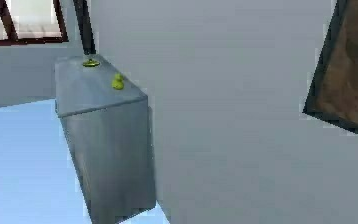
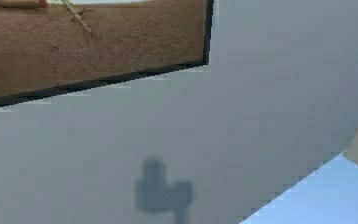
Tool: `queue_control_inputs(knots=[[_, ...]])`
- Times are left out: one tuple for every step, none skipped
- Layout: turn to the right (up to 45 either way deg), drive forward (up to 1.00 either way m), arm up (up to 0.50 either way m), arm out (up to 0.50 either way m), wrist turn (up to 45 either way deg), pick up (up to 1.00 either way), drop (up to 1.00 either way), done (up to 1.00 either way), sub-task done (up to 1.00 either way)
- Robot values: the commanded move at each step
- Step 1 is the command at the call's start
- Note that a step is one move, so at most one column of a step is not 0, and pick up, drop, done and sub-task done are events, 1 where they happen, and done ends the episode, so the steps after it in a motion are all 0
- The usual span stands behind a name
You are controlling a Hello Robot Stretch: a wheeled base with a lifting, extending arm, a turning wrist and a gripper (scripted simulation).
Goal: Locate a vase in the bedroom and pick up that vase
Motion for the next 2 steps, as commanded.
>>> queue_control_inputs(knots=[[-45.0, 0.00, 0.00, 0.00, 0.0, 0.00, 0.00, 0.00, 0.00], [-45.0, 0.00, 0.00, 0.00, 0.0, 0.00, 0.00, 0.00, 0.00]])
